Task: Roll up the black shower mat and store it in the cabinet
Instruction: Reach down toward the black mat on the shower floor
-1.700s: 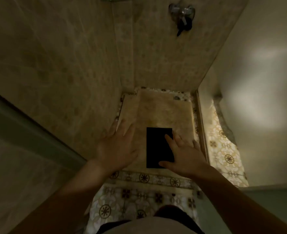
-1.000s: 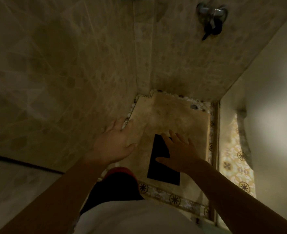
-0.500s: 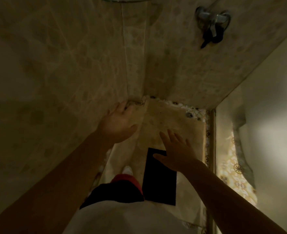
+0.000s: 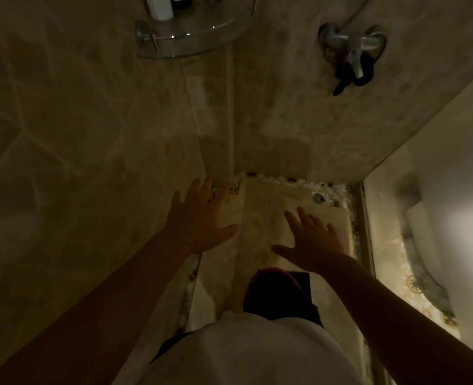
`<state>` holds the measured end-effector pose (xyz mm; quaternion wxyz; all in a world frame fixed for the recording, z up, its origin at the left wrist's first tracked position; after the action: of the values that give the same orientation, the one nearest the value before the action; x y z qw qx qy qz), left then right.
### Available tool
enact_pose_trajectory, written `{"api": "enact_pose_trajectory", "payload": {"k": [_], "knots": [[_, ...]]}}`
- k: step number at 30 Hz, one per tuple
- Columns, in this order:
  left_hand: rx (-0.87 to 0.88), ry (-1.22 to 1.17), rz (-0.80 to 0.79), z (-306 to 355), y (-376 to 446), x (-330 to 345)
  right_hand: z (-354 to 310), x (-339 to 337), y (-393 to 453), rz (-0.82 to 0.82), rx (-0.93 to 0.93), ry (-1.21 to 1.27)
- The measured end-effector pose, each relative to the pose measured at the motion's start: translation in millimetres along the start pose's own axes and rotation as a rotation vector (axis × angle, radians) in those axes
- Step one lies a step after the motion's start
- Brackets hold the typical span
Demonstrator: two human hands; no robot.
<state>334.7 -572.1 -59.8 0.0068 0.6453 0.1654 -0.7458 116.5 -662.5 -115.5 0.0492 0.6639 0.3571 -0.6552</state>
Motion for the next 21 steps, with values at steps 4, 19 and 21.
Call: {"api": "enact_pose_trajectory", "payload": {"k": [4,19,21], "knots": [[0.039,0.0,-0.023,-2,63,-7,21,-3,51,-0.03,0.033,0.014],[0.438,0.116,-0.191,115,349,-45,151,-42,231,-0.087,0.312,0.216],[0.502,0.131,-0.209,140,373,-45,170,-48,232,-0.076,0.376,0.248]]}}
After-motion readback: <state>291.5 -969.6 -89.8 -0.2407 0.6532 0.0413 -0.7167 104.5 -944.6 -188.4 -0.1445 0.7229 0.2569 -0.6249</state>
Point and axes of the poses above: each hand's wrist, its own y-axis towards the middle knuckle, its own x-axis out of the palm, z = x × y, the point moved 10 cm from there along y, towards the middle knuckle, and after that the axes turned 3 degrees about x, right-handed, at the moved point
